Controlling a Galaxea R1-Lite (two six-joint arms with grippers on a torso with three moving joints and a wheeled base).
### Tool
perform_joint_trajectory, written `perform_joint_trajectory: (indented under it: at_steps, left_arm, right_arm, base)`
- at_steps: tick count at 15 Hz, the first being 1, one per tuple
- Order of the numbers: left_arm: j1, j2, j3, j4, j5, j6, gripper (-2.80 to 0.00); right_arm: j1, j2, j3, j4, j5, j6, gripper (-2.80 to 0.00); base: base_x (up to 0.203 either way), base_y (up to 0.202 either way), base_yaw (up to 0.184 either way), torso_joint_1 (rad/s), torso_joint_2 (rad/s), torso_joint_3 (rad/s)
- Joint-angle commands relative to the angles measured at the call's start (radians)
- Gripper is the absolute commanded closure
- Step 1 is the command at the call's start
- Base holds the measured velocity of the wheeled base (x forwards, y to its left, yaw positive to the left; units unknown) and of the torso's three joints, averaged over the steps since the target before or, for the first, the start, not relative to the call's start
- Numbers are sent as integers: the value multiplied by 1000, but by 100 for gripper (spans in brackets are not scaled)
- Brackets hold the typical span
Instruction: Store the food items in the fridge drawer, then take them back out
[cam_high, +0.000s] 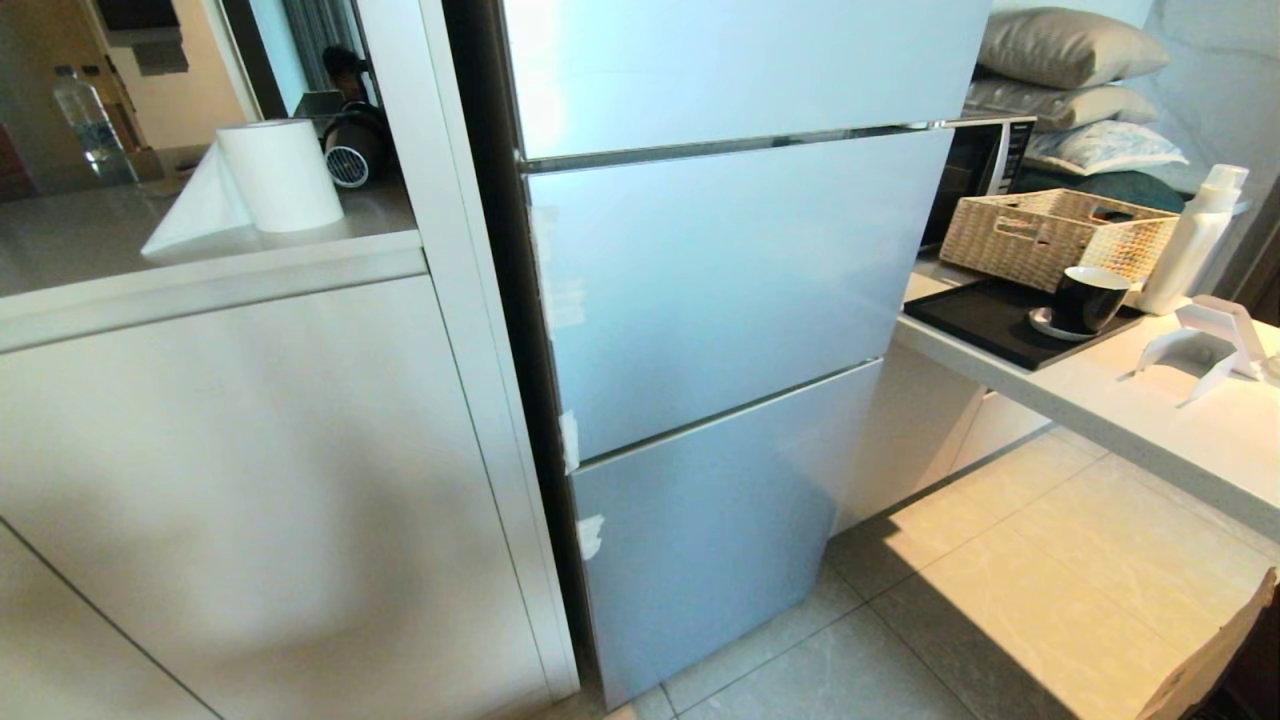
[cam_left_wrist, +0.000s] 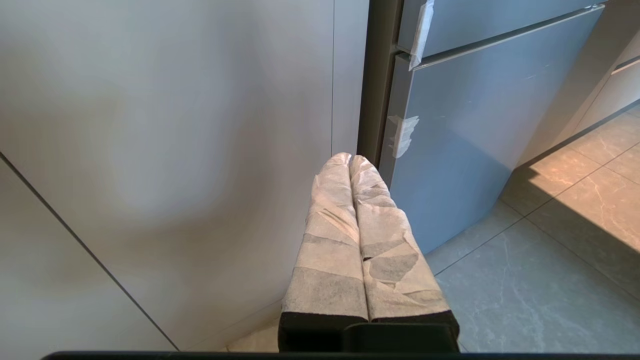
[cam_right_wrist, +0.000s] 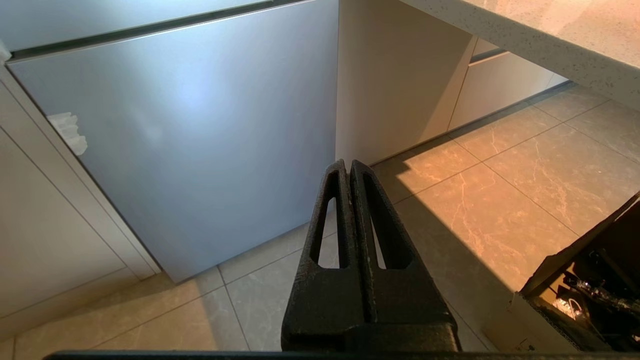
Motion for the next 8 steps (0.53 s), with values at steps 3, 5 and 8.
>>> perform_joint_trajectory:
  at_steps: [3,5,8]
  left_arm:
    - [0,10,-93,-70,-9,-39,0]
    - [-3,114,-241,-52,-41,-73,0]
    - [-39,401,-340,-56,-136,-229,0]
  right_arm:
    - [0,0,0,0,0,0,0]
    - [0,0,0,0,0,0,0]
    - [0,0,0,0,0,0,0]
  base:
    - [0,0,0,0,0,0]
    - [0,0,0,0,0,0]
    - [0,0,0,0,0,0]
